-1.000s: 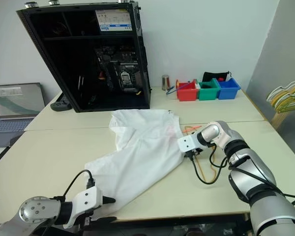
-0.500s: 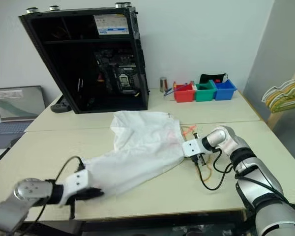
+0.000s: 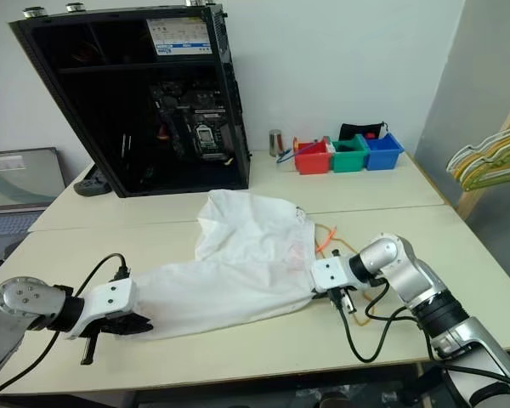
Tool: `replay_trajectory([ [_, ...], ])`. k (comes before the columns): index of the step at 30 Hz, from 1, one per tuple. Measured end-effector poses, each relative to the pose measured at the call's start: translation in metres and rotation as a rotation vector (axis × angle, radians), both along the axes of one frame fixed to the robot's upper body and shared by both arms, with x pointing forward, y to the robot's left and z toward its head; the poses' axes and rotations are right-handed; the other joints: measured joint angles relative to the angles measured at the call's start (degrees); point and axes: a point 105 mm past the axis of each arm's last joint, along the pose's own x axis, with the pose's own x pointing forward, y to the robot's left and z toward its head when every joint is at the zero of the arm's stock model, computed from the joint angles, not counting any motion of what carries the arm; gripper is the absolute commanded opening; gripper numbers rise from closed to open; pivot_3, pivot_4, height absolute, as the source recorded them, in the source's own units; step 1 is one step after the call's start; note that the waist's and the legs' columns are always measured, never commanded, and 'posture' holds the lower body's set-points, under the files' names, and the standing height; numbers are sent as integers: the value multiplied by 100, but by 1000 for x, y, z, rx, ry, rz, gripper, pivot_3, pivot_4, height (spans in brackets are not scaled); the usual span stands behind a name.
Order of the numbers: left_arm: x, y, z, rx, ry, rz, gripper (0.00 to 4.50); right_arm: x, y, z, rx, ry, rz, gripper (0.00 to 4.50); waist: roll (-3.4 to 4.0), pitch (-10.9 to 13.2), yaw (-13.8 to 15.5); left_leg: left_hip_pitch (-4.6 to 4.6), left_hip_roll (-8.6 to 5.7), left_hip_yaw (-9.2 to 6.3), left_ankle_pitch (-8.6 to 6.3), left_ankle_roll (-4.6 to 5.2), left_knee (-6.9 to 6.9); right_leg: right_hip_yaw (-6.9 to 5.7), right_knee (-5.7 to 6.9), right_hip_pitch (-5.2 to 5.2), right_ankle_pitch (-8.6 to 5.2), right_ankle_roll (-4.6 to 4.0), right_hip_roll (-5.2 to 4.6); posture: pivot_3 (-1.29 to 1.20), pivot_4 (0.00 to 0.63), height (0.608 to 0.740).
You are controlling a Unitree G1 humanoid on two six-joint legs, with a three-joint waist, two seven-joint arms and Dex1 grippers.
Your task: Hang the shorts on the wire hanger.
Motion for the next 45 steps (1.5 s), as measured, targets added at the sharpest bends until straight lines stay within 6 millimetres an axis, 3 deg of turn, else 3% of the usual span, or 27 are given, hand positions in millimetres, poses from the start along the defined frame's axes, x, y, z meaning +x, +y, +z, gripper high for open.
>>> replay_trajectory([
  [2,26,9,17,33,-113,34,15,18,9,17,36,-54,-30,0,-17,3,0,10,5,-5,6,3,-2,-10,0,3,3,1,13,-23,0,740],
  [4,72,18,38,41,-295,144,15,50,12,35,87,-108,-134,0,-25,32,18,58,-1,-8,7,1,0,-16,11,22,11,2,14,-23,0,740],
  [5,100,23,63,63,-438,210,15,70,19,56,131,-185,-187,0,-48,43,16,40,3,-12,12,-2,-4,-14,9,20,42,16,21,-21,0,740],
  [6,129,28,95,58,-594,309,15,94,27,82,184,-274,-264,0,-69,56,13,15,9,-29,51,-72,-4,-20,15,-16,68,-31,39,-21,0,740],
  [8,159,34,171,31,-889,463,15,123,43,149,297,-507,-357,0,-105,33,-41,-100,27,-42,105,-171,-11,-9,8,-143,128,-80,38,-20,0,740],
  [10,165,38,243,-69,-1192,613,15,137,50,216,467,-763,-462,0,-114,18,-78,-157,17,-47,113,-208,-20,7,14,-232,127,-81,-6,-16,0,740],
  [12,151,47,304,-207,-1497,772,15,132,64,261,611,-961,-474,0,-119,16,-195,-188,20,-23,102,-222,-27,32,6,-287,116,-62,-35,-10,0,740],
  [14,135,53,333,-281,-1669,843,15,123,74,279,682,-1053,-429,0,-118,-4,-314,-222,9,2,86,-197,-29,42,3,-315,109,-50,-56,0,0,740],
  [15,130,57,336,-283,-1707,856,15,120,77,279,697,-1069,-405,0,-118,-10,-350,-227,0,9,79,-186,-29,43,2,-320,103,-39,-66,0,0,740],
  [17,129,66,321,-276,-1687,868,15,118,82,259,682,-1045,-356,0,-119,-21,-386,-235,-17,12,75,-178,-30,40,0,-325,99,-32,-84,6,0,740],
  [18,133,69,303,-268,-1618,853,15,118,84,241,667,-996,-331,0,-119,-26,-395,-237,-25,10,75,-177,-28,39,-2,-326,98,-30,-91,6,0,740],
  [22,147,74,204,-256,-1172,782,15,118,77,157,554,-751,-312,0,-117,-23,-414,-257,-64,-22,76,-176,-10,21,17,-329,108,-7,-95,18,0,740],
  [23,129,77,167,-210,-986,685,15,110,85,140,525,-687,-265,0,-107,-25,-482,-255,-63,-19,81,-169,-21,33,10,-329,120,1,-91,23,0,740],
  [25,78,71,90,-95,-568,483,15,99,67,100,451,-561,-248,0,-103,-32,-598,-187,-68,-20,72,-157,-28,47,5,-271,113,2,-85,31,0,740],
  [26,43,65,51,-59,-332,389,15,88,58,74,392,-480,-226,0,-112,-36,-623,-178,-63,-23,67,-149,-26,49,4,-265,114,2,-84,31,0,740],
  [27,28,57,34,-79,-219,348,15,78,51,50,342,-405,-217,0,-122,-34,-590,-178,-63,-38,59,-134,-11,29,12,-257,111,-1,-84,31,0,740],
  [28,22,55,30,-85,-170,336,15,69,49,29,299,-326,-215,0,-140,-16,-515,-185,-55,-47,57,-131,-6,20,16,-263,115,-9,-67,42,0,740],
  [30,20,66,48,-39,-180,360,15,45,62,9,262,-241,-143,0,-148,-12,-411,-187,-47,-62,58,-131,5,3,15,-257,131,-29,-13,44,0,740],
  [32,19,74,72,7,-224,364,15,36,66,11,256,-221,-113,0,-119,7,-291,-114,-36,-56,67,-115,-8,-13,11,-188,132,-16,3,44,0,740],
  [34,16,73,84,49,-231,323,15,30,65,22,259,-229,-97,0,-72,16,-174,-4,-31,-38,68,-112,-36,-11,1,-89,109,-40,3,44,0,740],
  [35,10,72,80,72,-198,297,15,25,65,23,257,-224,-89,0,-71,13,-128,62,-30,-25,67,-112,-72,-2,1,-39,77,-55,-1,44,0,740],
  [37,3,70,70,81,-144,273,15,20,64,20,252,-204,-89,0,-76,5,-66,85,-27,-27,67,-112,-90,-4,3,-23,56,-70,-3,38,0,740],
  [41,-22,62,40,133,19,191,15,0,58,1,223,-115,-102,0,-101,-10,34,27,27,-29,67,-115,-90,-5,5,-78,66,-58,17,38,0,740],
  [45,-39,51,32,161,115,101,15,-15,53,-3,201,-79,-92,0,-101,-9,66,20,32,-17,64,-116,-92,-6,2,-87,62,-64,22,18,0,740],
])
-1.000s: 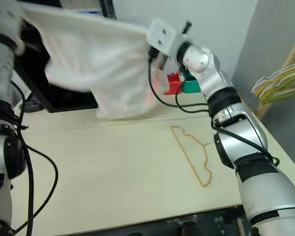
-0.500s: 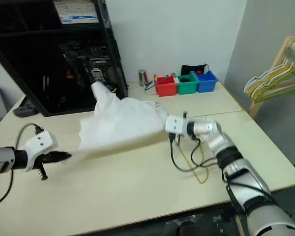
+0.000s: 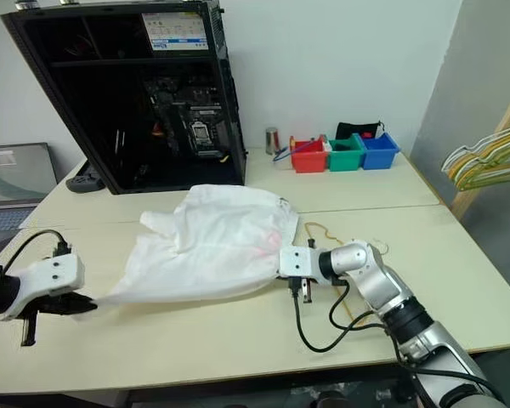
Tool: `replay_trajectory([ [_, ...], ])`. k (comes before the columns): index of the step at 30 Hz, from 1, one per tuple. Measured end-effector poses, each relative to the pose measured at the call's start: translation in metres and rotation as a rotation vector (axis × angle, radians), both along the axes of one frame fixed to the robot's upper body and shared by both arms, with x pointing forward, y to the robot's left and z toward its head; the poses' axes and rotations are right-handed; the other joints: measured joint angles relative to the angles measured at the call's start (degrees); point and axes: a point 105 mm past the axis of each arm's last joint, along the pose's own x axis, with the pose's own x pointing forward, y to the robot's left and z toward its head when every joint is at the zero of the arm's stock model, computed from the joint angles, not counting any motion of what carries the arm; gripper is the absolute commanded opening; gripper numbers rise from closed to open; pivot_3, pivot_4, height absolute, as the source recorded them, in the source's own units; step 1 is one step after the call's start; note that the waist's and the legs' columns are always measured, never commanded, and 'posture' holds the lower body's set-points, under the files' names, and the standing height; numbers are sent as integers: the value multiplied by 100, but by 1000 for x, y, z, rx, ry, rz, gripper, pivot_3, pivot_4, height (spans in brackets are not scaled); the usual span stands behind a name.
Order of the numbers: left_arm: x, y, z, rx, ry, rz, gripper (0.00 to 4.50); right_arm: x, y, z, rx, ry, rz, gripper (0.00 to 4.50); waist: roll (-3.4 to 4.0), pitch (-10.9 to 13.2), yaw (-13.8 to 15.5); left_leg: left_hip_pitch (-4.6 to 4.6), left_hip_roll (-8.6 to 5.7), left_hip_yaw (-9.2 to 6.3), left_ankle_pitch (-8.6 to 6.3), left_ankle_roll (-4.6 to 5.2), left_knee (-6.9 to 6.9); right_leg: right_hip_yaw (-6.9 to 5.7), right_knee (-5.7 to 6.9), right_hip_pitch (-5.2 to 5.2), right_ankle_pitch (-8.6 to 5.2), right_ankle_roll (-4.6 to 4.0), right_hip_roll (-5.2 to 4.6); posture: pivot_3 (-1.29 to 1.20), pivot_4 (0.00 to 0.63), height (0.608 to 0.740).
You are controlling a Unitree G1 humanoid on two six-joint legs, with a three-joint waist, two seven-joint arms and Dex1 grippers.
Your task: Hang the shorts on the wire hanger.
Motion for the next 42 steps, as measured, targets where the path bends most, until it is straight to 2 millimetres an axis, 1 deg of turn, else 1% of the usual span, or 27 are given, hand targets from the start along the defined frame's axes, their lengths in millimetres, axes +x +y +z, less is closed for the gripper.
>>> replay_trajectory([
  [2,-8,-8,-6,12,38,-51,15,-13,-7,-5,-21,38,14,0,-1,0,15,7,0,7,-1,0,0,1,-1,7,-1,0,4,12,1,740],
  [5,-11,-19,-15,2,55,-90,15,-28,-15,-14,-58,103,18,0,-3,2,50,20,-3,20,-1,1,1,3,-1,15,0,2,15,5,2,740],
  [7,-14,-27,-19,-7,67,-124,15,-34,-15,-15,-62,132,22,0,-8,6,48,28,10,27,-1,0,1,4,0,16,-8,-12,28,5,2,740],
  [9,-16,-30,-20,-9,78,-141,15,-38,-16,-15,-58,151,21,0,-10,5,44,35,18,28,-1,0,1,4,0,17,-9,-14,38,-2,1,740],
  [11,-20,-30,-22,-9,98,-147,15,-40,-16,-15,-54,165,19,0,-10,5,38,37,24,30,-1,1,1,4,2,16,-10,-16,45,-7,0,740],
  [15,-20,-28,-23,13,95,-167,15,-36,-15,-16,-47,170,-3,0,-11,4,37,34,23,32,-2,0,0,8,1,14,-4,-6,47,-9,0,740],
  [20,-19,-20,-26,52,99,-173,15,-35,-19,-19,-62,204,-16,0,-10,5,39,30,21,34,-3,-2,0,10,0,12,1,1,47,-6,1,740],
  [22,-15,-14,-25,78,88,-179,15,-44,-27,-21,-113,237,32,0,-11,6,45,30,21,35,-3,-2,0,10,-2,12,-1,-2,46,-4,0,740],
  [25,-11,-13,-23,85,75,-191,15,-55,-28,-23,-142,270,89,0,-15,6,48,30,22,33,-4,-2,0,9,-2,12,-5,-8,46,-2,0,740],
  [28,-7,-14,-22,87,67,-202,15,-60,-28,-25,-155,290,111,0,-15,7,45,31,22,35,-4,-2,1,9,-2,12,-5,-9,47,-2,0,740],
  [32,-9,-17,-27,76,82,-207,15,-61,-28,-27,-155,331,85,0,-14,7,43,31,23,36,-4,-2,0,10,-2,11,-3,-5,47,-6,0,740],
  [33,-9,-18,-28,75,83,-208,3,-61,-28,-27,-155,336,82,246,-14,7,43,30,23,36,-4,-2,0,10,-2,11,-2,-3,47,-6,0,740],
  [35,-9,-18,-29,69,87,-207,0,-61,-29,-27,-152,360,73,560,-16,8,44,30,23,35,-4,-3,0,9,-2,11,-2,-3,47,-6,0,740],
  [36,-10,-19,-29,67,91,-209,435,-62,-28,-27,-147,374,69,764,-17,8,43,30,23,35,-4,-3,0,9,-2,11,-3,-4,47,-7,0,740],
  [37,-10,-19,-29,65,93,-210,576,-63,-28,-27,-143,396,66,1022,-17,9,43,30,23,35,-4,-3,0,9,-2,11,-3,-5,47,-7,0,740],
  [39,-11,-20,-29,59,105,-217,1020,-65,-29,-26,-141,430,67,1508,-17,9,43,30,23,35,-4,-3,0,9,-2,11,-4,-6,47,-12,0,740],
  [42,-12,-20,-28,50,114,-221,1535,-68,-31,-23,-142,452,81,2080,-17,10,41,30,23,35,-4,-3,0,9,-2,10,-4,-7,47,-17,0,740],
])
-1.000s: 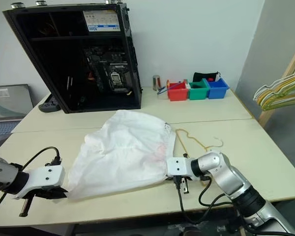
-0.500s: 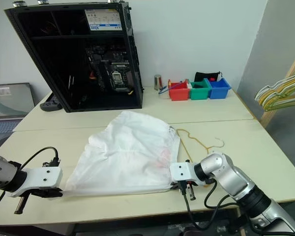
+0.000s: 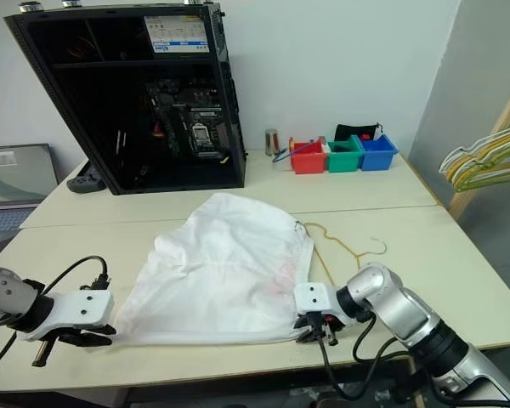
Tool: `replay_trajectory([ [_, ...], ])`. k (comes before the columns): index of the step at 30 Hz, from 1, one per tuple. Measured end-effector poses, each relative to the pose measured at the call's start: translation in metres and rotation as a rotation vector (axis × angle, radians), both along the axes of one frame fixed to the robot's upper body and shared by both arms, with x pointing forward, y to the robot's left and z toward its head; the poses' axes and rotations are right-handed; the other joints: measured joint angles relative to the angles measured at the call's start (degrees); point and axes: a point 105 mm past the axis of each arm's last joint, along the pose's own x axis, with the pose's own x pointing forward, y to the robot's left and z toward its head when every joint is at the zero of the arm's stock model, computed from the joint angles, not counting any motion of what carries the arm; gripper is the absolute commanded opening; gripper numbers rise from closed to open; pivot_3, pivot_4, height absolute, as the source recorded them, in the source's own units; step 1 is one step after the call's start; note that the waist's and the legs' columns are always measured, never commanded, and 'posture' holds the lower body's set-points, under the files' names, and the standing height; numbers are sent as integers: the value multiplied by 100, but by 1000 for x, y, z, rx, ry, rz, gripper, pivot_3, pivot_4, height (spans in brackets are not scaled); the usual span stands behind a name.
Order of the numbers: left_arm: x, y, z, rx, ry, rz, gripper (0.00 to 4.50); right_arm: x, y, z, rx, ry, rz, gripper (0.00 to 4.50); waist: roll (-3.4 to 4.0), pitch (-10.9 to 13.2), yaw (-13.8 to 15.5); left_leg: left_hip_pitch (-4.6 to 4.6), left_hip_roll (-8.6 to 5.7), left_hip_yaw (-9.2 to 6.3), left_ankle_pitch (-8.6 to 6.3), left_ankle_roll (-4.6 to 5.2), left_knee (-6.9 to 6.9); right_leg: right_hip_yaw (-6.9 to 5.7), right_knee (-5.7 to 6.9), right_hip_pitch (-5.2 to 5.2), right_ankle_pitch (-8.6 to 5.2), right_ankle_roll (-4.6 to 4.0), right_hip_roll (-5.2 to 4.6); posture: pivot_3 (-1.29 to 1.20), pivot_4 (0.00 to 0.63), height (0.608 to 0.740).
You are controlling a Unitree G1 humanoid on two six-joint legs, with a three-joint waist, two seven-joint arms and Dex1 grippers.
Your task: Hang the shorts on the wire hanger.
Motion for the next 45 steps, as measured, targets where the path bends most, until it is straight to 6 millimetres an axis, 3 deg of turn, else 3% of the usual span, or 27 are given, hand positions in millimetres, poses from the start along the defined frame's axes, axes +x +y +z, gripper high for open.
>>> replay_trajectory([
  [6,4,-13,12,-65,10,-20,2800,-2,-15,22,15,46,-38,3497,-5,17,3,-3,0,-1,0,-1,0,-1,-2,-1,0,0,0,-28,0,740],
  [10,11,-38,33,-178,9,-52,3534,4,-24,47,47,19,-100,4386,-11,28,-7,-5,1,-1,-1,-2,0,-3,-2,-3,-2,-2,0,-64,0,740],
  [12,15,-50,47,-227,-11,-71,3933,8,-27,58,66,-12,-131,4414,-9,29,-35,-1,1,3,-1,-2,0,-1,-3,-1,-3,-3,0,-85,0,740],
  [14,30,-78,70,-371,-71,-89,4325,12,-33,71,86,-25,-219,4414,-10,47,-27,-15,-3,-3,-1,-3,3,-3,-4,-1,-2,0,0,-98,0,740],
  [15,39,-100,86,-476,-114,-112,4325,18,-36,82,118,-54,-297,4414,-13,44,-45,-12,-2,2,-1,-3,5,-1,-6,7,10,21,0,-104,0,740],
  [18,53,-135,101,-668,-169,-102,4325,32,-44,92,158,-102,-451,4414,-14,37,-153,-8,-4,7,-1,-4,5,8,-11,13,16,31,-2,-139,0,740],
  [22,70,-169,82,-793,-230,-34,4325,59,-64,85,150,-125,-741,4414,-25,38,-359,-12,-2,17,0,-5,5,27,-16,4,20,34,-3,-161,0,740],
  [27,79,-187,63,-802,-313,-5,4325,82,-93,69,74,-158,-1025,4414,-21,36,-500,-12,-1,18,0,-5,1,33,-20,1,19,32,-2,-185,0,740],
  [32,69,-183,27,-750,-267,25,4325,86,-93,43,31,-87,-1149,4414,-19,36,-660,-14,-3,22,0,-5,4,38,-18,-1,19,33,-2,-168,0,740],
  [45,63,-176,13,-728,-283,93,4325,91,-103,7,-88,-47,-1310,4414,-19,35,-616,-14,-4,18,-1,-4,3,33,-22,4,20,34,-2,-99,0,740],
])
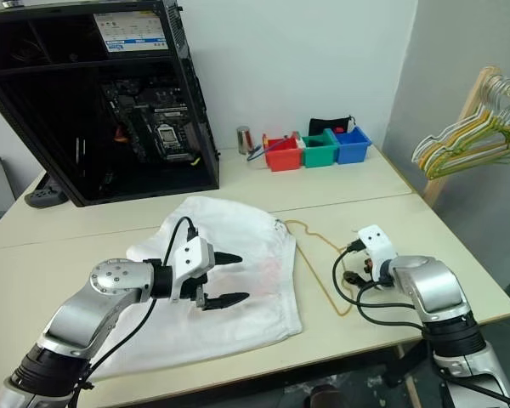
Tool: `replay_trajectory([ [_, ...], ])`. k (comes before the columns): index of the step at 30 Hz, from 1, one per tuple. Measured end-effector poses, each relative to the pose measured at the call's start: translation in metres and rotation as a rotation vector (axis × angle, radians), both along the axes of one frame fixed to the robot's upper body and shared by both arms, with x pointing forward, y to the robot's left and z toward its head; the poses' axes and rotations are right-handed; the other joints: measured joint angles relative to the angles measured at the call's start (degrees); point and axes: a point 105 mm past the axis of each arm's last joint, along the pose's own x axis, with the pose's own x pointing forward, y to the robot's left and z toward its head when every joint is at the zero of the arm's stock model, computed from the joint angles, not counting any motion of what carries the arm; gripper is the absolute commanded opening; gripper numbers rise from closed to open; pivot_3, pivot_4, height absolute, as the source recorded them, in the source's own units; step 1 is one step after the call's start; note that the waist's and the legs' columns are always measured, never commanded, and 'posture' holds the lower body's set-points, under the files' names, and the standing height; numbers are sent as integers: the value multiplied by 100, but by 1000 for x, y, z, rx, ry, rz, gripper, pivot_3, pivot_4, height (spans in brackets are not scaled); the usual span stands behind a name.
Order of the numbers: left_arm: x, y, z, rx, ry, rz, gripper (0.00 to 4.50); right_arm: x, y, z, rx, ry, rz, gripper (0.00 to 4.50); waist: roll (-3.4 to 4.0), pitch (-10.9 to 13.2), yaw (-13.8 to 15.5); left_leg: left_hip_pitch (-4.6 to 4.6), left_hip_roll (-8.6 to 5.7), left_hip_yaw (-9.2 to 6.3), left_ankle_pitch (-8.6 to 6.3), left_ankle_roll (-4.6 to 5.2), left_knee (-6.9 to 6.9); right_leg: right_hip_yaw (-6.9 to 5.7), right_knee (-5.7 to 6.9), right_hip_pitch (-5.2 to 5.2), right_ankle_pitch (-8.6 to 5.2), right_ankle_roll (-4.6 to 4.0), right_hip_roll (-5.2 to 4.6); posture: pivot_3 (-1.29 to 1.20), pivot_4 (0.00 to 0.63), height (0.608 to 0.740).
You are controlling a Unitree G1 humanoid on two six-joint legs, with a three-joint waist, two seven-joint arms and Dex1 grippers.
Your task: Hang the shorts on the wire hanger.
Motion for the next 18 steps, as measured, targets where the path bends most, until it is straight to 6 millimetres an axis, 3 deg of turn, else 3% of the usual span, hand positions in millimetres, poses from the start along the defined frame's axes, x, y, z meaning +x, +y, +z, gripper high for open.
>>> replay_trajectory([
  [9,2,6,6,-5,-32,45,4325,1,7,-2,52,27,-74,4414,0,-2,16,4,2,-6,0,0,0,-5,4,4,0,0,5,-80,0,740],
  [15,2,13,9,4,-46,66,4325,-6,-19,17,-46,-10,-89,4414,7,2,93,-6,-6,-7,0,0,-2,-7,-8,0,0,0,-3,-81,0,740],
  [18,0,14,10,1,-46,69,4325,-15,-15,23,-43,-17,-50,4414,5,2,132,-7,-1,-6,-1,1,-3,-8,-12,-1,0,0,-1,-85,0,740],
])
